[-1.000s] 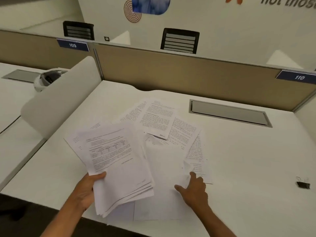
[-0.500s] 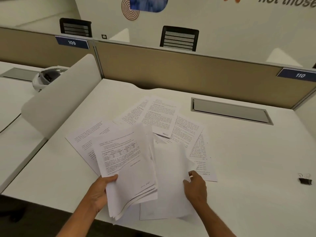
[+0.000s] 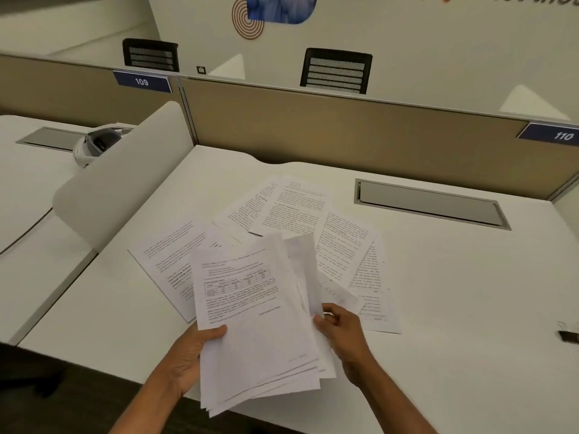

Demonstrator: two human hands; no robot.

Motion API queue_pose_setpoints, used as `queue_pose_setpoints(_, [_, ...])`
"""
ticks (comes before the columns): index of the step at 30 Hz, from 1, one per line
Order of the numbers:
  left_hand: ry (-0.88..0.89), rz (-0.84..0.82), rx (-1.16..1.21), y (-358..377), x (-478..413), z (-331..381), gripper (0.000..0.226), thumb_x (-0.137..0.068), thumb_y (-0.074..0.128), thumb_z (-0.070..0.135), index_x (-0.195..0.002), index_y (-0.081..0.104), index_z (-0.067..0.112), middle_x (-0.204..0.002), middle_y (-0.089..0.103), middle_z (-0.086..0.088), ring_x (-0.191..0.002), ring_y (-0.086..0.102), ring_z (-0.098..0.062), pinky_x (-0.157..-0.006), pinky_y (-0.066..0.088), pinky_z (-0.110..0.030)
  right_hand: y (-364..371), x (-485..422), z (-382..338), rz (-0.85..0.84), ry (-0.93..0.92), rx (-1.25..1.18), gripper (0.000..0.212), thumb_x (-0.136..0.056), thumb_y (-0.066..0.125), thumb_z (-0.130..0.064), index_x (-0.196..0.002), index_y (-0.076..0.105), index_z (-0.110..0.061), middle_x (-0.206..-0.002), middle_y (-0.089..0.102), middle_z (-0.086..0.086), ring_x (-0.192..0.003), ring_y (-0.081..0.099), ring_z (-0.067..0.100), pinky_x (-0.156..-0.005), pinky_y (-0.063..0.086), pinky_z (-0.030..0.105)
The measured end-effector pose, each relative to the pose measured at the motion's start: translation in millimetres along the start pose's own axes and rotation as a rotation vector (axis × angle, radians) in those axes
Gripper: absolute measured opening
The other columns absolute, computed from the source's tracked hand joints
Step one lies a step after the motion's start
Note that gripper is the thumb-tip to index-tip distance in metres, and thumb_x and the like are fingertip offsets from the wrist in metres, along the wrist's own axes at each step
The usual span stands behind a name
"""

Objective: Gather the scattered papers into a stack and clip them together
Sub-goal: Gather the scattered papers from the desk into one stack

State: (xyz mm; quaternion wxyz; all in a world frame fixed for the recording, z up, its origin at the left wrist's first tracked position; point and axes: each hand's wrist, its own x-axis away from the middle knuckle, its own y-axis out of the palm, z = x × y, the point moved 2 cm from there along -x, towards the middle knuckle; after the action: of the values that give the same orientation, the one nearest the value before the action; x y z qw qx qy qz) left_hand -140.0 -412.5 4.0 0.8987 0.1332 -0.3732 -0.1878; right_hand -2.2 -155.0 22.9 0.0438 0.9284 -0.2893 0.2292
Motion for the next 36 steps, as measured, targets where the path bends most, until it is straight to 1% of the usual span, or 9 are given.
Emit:
queue_pose_setpoints(5, [0.024,0.067,-0.054,-26.3,12.0,9.4,0.066,-0.07,0.089,0.008,-0.131,0.065,0.018,-0.124,0.074,-0.015,-0.12,0.063,-0.04,-0.102,0.05,-0.055,36.4,-1.5,-9.0,-0.138,-0.002,-0.01,0.014,-0.095,0.07,-0.02,-0.106,0.077,-0.018,-0.093,0.081,0.001,-0.085,0.077,0.021,-0.071,0.06,0.025])
queue_pose_setpoints(7, [0.037,0.11,-0.036,-38.8,13.9,11.0,0.063,-0.075,0.083,0.004,-0.133,0.064,0.019,-0.125,0.073,-0.015,-0.121,0.062,-0.041,-0.096,0.052,-0.053,45.3,-7.8,-5.1,-0.079,0.041,-0.013,0.013,-0.096,0.066,-0.02,-0.103,0.075,-0.016,-0.093,0.079,0.003,-0.083,0.075,0.024,-0.066,0.06,0.026])
queue_pose_setpoints(9, [0.047,0.151,0.02,-52.6,14.1,12.8,0.059,-0.08,0.073,-0.001,-0.134,0.063,0.021,-0.128,0.072,-0.015,-0.123,0.06,-0.04,-0.098,0.051,-0.055,47.4,-17.5,1.2,0.075,0.045,0.082,0.012,-0.096,0.065,-0.023,-0.102,0.072,-0.014,-0.1,0.077,0.005,-0.087,0.074,0.025,-0.075,0.064,0.033])
queue_pose_setpoints(12, [0.064,0.217,0.104,-70.8,13.9,16.8,0.067,-0.075,0.072,-0.005,-0.136,0.062,0.021,-0.129,0.069,-0.018,-0.123,0.058,-0.04,-0.106,0.045,-0.06,48.4,-26.9,8.0,0.221,0.035,0.328,0.031,-0.096,0.065,-0.026,-0.125,0.059,-0.016,-0.121,0.064,0.005,-0.105,0.063,0.021,-0.092,0.058,0.038])
queue_pose_setpoints(16, [0.068,0.289,0.055,-81.9,8.7,13.3,0.053,-0.086,0.064,-0.011,-0.128,0.063,0.02,-0.125,0.066,-0.02,-0.117,0.058,-0.042,-0.109,0.042,-0.063,59.8,-37.0,11.5,0.18,0.039,0.619,0.065,-0.092,0.066,-0.036,-0.148,0.04,-0.017,-0.14,0.05,0.011,-0.131,0.049,0.029,-0.107,0.048,0.046])
queue_pose_setpoints(20, [0.052,0.354,-0.016,-84.1,-0.9,5.6,0.049,-0.092,0.062,-0.009,-0.134,0.059,0.016,-0.13,0.064,-0.021,-0.117,0.058,-0.042,-0.107,0.044,-0.058,72.0,-47.3,7.1,0.134,0.136,0.667,0.081,-0.085,0.073,-0.042,-0.15,0.032,-0.016,-0.142,0.044,0.013,-0.132,0.048,0.033,-0.106,0.048,0.05])
queue_pose_setpoints(26, [0.051,0.384,-0.166,-83.4,-6.1,4.8,0.043,-0.096,0.06,-0.003,-0.134,0.057,0.017,-0.13,0.064,-0.02,-0.114,0.06,-0.041,-0.105,0.046,-0.058,79.1,-52.0,7.2,0.137,0.155,0.67,0.083,-0.076,0.08,-0.042,-0.144,0.04,-0.019,-0.137,0.045,0.011,-0.124,0.055,0.032,-0.1,0.054,0.049])
queue_pose_setpoints(32, [0.064,0.417,-0.295,-68.5,-4.5,6.9,0.04,-0.1,0.053,-0.002,-0.137,0.053,0.014,-0.125,0.061,-0.016,-0.103,0.059,-0.036,-0.08,0.053,-0.043,85.2,-49.5,4.9,0.17,0.164,0.79,0.08,-0.083,0.074,-0.046,-0.147,0.034,-0.021,-0.142,0.044,0.011,-0.134,0.045,0.033,-0.109,0.039,0.054])
queue_pose_setpoints(36, [0.064,0.421,-0.337,-66.1,-5.9,7.5,0.041,-0.101,0.05,-0.003,-0.139,0.051,0.012,-0.121,0.059,-0.014,-0.091,0.058,-0.029,-0.069,0.049,-0.034,88.3,-49.6,4.3,0.163,0.149,0.688,0.081,-0.084,0.075,-0.041,-0.149,0.033,-0.017,-0.145,0.039,0.014,-0.135,0.042,0.034,-0.106,0.045,0.049])
